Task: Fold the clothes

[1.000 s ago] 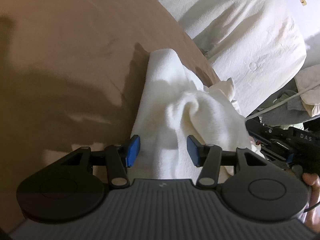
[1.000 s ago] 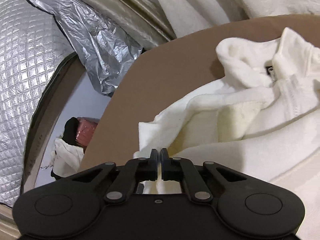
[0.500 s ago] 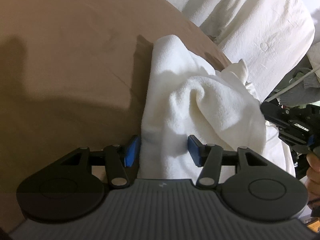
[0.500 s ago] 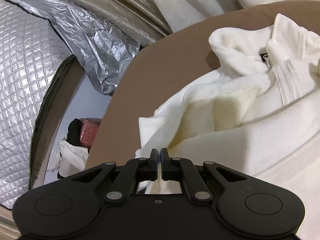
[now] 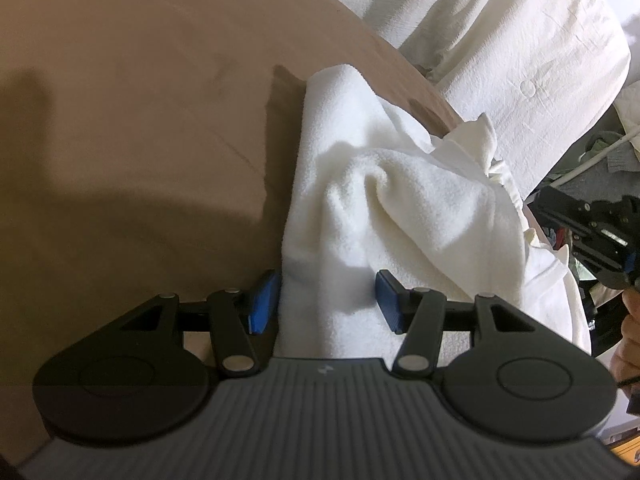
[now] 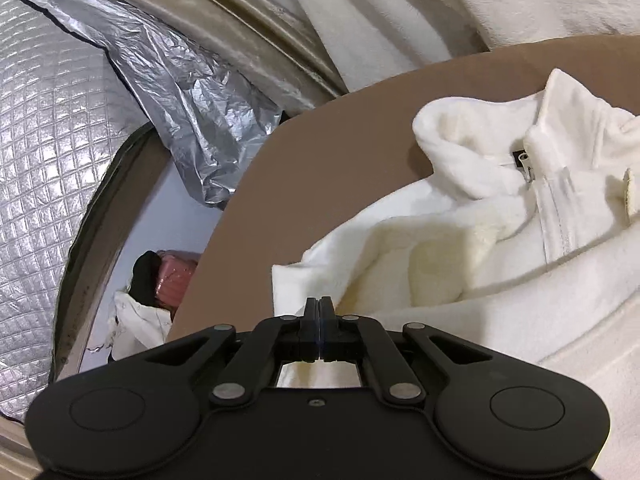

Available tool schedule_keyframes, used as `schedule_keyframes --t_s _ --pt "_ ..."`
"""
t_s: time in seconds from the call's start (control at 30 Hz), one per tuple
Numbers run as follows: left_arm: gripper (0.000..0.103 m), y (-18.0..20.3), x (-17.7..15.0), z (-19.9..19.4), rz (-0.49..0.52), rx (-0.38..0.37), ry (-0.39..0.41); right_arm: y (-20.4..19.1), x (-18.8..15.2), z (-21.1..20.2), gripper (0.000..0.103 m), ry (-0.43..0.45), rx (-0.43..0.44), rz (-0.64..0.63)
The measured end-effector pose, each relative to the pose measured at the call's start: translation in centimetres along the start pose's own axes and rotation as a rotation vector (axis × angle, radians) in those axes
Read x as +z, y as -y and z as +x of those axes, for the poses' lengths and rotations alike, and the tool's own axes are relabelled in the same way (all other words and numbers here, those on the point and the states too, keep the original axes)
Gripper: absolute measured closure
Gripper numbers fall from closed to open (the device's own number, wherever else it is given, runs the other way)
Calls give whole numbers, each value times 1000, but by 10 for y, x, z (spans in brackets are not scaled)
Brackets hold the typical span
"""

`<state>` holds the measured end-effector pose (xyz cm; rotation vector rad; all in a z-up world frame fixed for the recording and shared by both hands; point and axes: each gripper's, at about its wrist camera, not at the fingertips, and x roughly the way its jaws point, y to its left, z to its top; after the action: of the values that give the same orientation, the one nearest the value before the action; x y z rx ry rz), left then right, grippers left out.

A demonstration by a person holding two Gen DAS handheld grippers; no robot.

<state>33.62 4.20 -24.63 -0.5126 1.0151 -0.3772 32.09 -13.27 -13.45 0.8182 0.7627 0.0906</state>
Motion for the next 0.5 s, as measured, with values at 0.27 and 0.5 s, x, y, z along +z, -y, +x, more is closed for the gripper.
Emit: schedule_keyframes --t_s 0.27,0.5 --pt "50 0 -1 0 1 2 -3 19 -8 14 75 -15 41 143" --pt "50 -1 -1 0 -5 0 -7 18 -13 27 97 -21 94 174"
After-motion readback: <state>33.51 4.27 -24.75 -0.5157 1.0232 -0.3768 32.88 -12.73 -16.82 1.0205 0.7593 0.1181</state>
